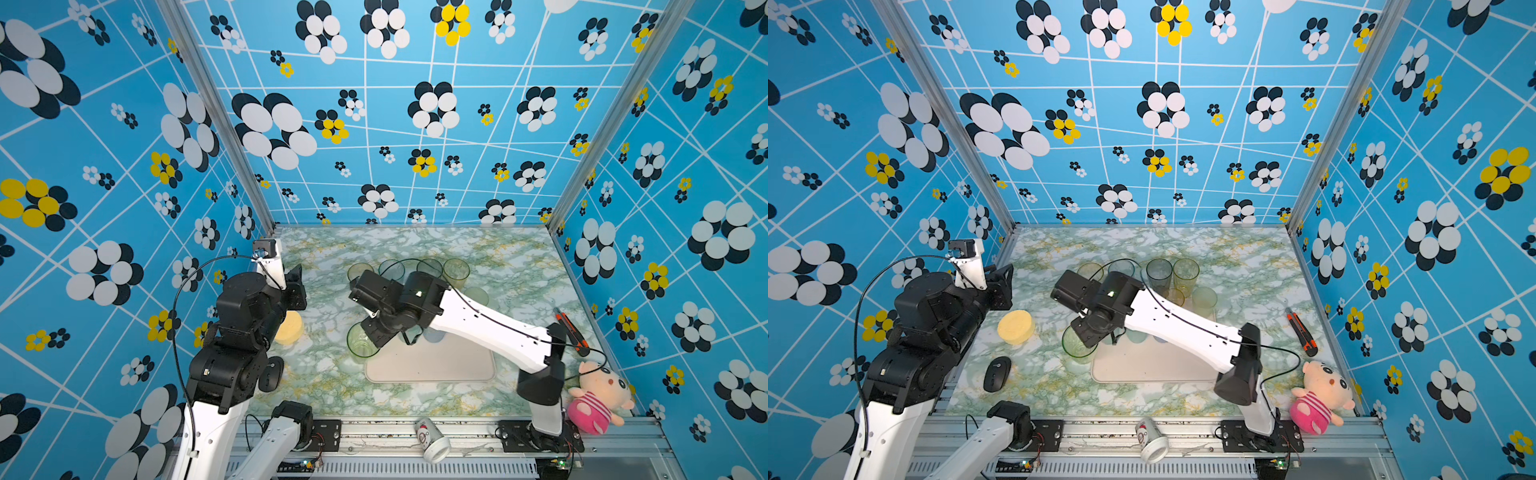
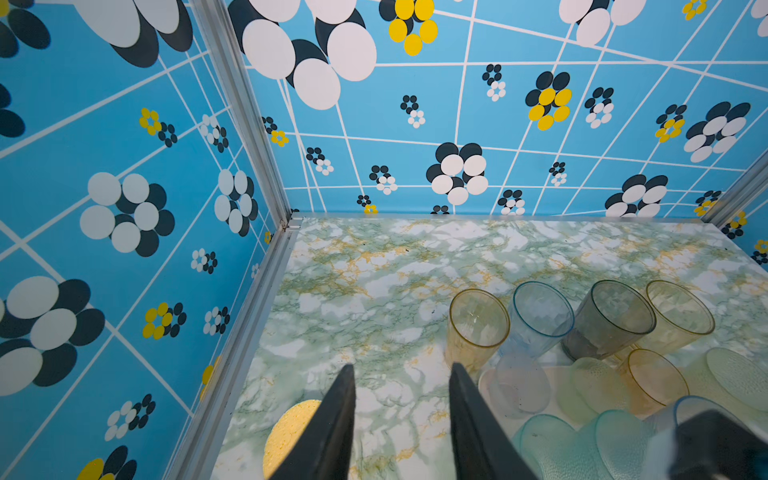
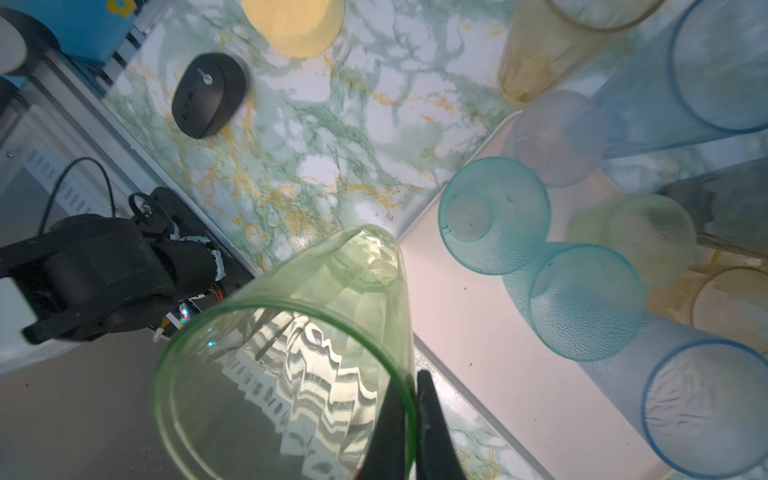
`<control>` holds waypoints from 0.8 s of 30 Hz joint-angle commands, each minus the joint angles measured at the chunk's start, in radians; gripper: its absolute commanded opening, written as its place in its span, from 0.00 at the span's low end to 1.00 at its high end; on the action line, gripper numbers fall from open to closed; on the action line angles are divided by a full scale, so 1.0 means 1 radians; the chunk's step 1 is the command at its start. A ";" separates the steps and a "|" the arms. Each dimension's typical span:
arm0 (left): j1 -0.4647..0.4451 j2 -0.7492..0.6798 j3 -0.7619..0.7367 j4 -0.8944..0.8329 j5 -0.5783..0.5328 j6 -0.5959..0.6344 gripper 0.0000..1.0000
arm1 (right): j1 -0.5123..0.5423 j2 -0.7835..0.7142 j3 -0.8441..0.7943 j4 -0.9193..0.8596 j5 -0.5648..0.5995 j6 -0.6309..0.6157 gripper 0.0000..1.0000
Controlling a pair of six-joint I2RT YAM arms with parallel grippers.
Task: Place the glasses into the tray
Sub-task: 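Lift the green cup and carry it over the tray with the right gripper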
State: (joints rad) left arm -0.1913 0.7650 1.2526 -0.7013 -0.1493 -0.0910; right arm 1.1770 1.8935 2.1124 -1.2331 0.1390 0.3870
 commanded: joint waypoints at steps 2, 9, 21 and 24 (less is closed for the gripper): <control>0.017 0.043 0.050 -0.042 0.079 -0.025 0.39 | -0.041 -0.220 -0.161 0.056 0.135 0.058 0.00; 0.018 0.164 0.109 -0.095 0.204 -0.046 0.39 | -0.142 -0.559 -0.366 -0.030 0.363 0.158 0.00; 0.019 0.348 0.167 -0.137 0.344 -0.054 0.36 | -0.392 -0.755 -0.550 -0.187 0.361 0.228 0.00; 0.019 0.381 0.170 -0.147 0.356 -0.047 0.36 | -0.465 -0.754 -0.625 -0.129 0.275 0.196 0.00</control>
State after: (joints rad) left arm -0.1822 1.1301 1.3945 -0.8154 0.1658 -0.1425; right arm 0.7528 1.1320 1.5352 -1.3857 0.4770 0.5903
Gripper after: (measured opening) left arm 0.358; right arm 0.061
